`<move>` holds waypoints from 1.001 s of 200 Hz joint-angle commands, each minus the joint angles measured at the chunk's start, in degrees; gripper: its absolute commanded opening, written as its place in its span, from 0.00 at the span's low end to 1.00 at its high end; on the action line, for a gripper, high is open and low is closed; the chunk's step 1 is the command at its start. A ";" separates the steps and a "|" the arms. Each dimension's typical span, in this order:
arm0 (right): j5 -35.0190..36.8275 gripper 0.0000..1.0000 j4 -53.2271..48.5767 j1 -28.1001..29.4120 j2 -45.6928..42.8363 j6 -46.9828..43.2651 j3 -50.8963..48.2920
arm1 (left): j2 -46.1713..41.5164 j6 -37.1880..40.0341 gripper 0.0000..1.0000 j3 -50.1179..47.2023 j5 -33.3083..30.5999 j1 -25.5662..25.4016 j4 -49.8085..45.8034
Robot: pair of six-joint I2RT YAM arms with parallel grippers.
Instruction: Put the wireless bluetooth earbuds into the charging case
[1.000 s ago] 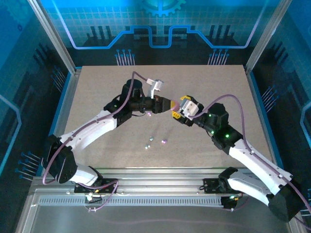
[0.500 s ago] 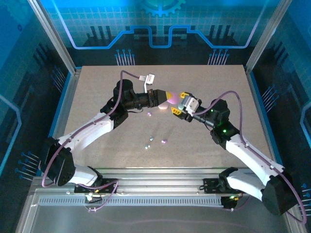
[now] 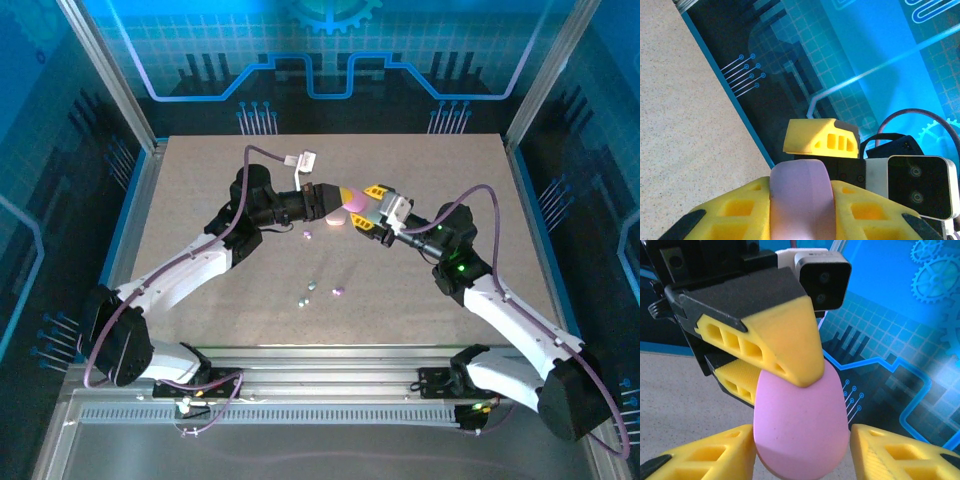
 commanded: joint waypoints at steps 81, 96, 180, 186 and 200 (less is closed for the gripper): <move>-7.23 0.35 -3.97 -1.63 -0.96 2.18 4.09 | -3.08 3.37 0.49 -1.37 -0.30 -0.03 -1.02; -10.83 0.33 -10.88 -1.94 -0.53 2.44 7.06 | -4.06 8.25 0.64 -1.29 -0.39 -0.04 -2.25; -34.98 0.32 -30.32 -5.15 5.69 8.20 19.69 | -12.81 58.46 0.80 -4.63 7.69 0.05 -11.77; -35.47 0.32 -30.76 -5.20 5.90 8.19 20.01 | -13.06 60.26 0.80 -4.56 7.90 0.05 -13.00; -35.92 0.32 -31.32 -5.16 6.09 7.97 20.56 | -13.37 63.23 0.76 -4.07 8.02 0.03 -16.04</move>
